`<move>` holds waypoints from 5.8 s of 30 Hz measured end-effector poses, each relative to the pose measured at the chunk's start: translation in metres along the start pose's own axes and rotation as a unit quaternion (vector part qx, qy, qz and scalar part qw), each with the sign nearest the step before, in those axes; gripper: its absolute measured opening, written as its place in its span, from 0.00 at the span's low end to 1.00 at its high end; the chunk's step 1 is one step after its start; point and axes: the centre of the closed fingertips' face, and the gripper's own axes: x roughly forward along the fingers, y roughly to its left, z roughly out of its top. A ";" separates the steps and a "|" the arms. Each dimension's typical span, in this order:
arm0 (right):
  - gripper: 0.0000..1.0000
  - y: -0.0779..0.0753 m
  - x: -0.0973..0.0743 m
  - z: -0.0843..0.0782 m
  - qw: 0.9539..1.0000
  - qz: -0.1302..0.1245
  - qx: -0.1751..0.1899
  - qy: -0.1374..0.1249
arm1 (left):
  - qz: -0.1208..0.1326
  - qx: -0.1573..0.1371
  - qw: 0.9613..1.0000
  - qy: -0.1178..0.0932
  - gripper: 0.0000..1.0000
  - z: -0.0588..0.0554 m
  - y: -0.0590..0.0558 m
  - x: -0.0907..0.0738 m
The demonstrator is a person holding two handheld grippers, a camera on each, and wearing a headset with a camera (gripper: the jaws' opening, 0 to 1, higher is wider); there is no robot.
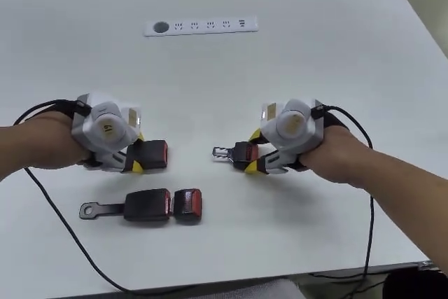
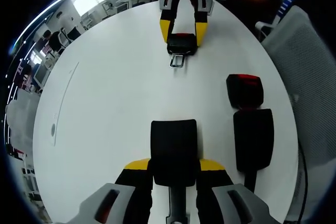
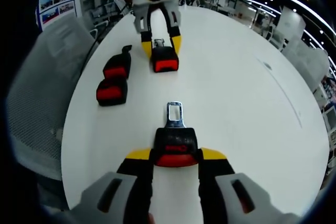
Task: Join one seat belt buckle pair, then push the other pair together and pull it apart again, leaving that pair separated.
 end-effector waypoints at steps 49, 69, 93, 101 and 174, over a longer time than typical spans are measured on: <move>0.31 0.007 0.053 0.078 0.998 0.023 -0.063 -0.020 | 0.000 0.004 1.000 -0.001 0.32 0.001 -0.002 0.001; 0.29 0.009 0.064 0.092 0.998 0.035 -0.058 -0.020 | 0.010 -0.005 1.000 -0.002 0.30 0.001 -0.001 0.001; 0.31 0.007 0.065 0.088 0.996 0.045 -0.070 -0.013 | 0.007 -0.007 1.000 0.009 0.31 0.000 0.000 0.000; 0.31 0.008 0.065 0.089 0.997 0.042 -0.068 -0.012 | 0.004 -0.010 1.000 0.009 0.31 0.000 0.000 0.000; 0.48 -0.026 -0.031 -0.058 0.997 -0.005 0.013 0.070 | 0.020 -0.027 0.999 0.004 0.34 0.000 -0.002 -0.002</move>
